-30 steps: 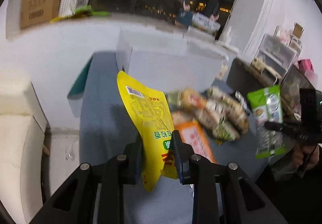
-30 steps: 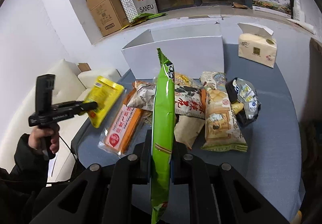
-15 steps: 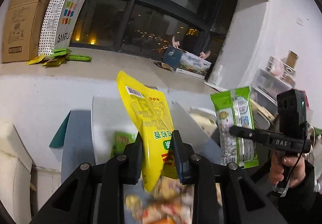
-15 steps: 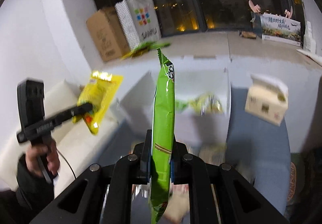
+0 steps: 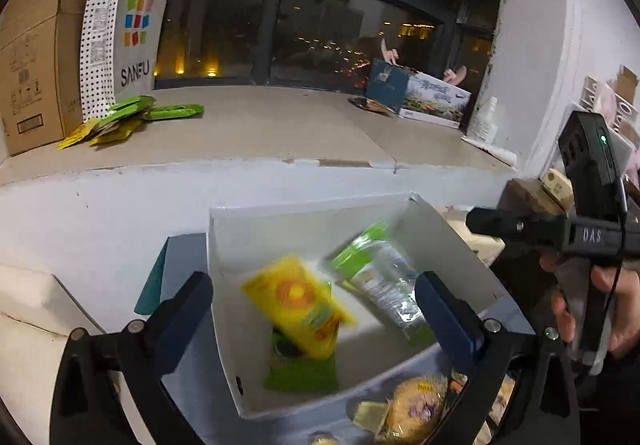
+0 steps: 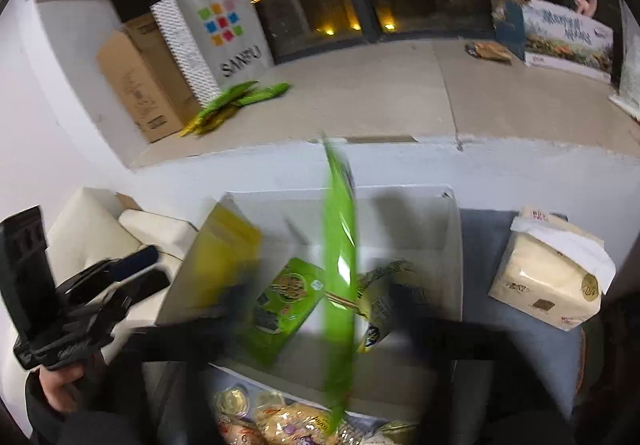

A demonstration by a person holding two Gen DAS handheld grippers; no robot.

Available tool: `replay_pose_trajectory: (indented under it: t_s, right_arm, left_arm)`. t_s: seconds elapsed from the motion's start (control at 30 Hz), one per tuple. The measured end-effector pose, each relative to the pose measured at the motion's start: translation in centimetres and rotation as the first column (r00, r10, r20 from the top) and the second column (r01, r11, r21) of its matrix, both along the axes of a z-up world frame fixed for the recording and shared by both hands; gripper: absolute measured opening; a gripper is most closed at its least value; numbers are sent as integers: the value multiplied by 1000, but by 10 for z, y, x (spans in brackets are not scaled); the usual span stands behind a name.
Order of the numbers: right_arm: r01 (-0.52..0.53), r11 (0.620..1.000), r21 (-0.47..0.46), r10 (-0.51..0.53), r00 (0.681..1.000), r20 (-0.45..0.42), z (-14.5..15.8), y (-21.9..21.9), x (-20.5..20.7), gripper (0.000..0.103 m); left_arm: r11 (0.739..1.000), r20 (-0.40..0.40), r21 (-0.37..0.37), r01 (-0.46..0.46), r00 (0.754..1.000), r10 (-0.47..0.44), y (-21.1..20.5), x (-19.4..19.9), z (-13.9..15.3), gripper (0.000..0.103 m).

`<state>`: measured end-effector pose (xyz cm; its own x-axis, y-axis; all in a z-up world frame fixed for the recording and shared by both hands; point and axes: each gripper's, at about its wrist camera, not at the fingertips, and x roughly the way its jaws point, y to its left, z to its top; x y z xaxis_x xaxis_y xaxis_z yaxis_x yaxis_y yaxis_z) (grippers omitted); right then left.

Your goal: Organize snacks

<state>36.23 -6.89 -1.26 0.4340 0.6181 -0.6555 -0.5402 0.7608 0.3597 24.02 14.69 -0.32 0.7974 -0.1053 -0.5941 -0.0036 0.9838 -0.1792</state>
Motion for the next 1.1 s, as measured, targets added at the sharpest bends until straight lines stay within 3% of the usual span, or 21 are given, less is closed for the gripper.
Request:
replay_pose_trajectory:
  t_s: [0.3,0.43,0.57,0.7,0.87,0.97,1.1]
  right_arm:
    - [-20,997,70,15,998,68,17,-32,-30,103]
    - [-72,996,56,64,989,134,29,-56,-73,103]
    - [-129,992,-8,128,968,218,30,-80,-129,103]
    - [-157,986,-60,168,948,272,16,-103,-182,103]
    - [-125,990,-65,140,937,321,-13,-128,-241,103]
    - [-100,993,-56,112,945,308,-29,-137,-260,103]
    - [-90,994,-65,106,943,315,-42,-140,-273,103]
  left_arm:
    - [1000,27,-28,4,1000,-3,-13,-58,6,103]
    - [1000,47,-5,21,999,-21,-26,-106,8,103]
    - [999,46,-44,28,999,-26,-39,-153,-4,103]
    - [998,2,-64,-11,1000,11,-57,-191,-31,103]
    - [991,-124,-122,-60,991,45,-79,-211,-79,103]
    - [994,-189,-96,-57,981,38,-97,-209,-100,103]
    - [997,-217,-46,-61,975,49,-113,-200,-113,103]
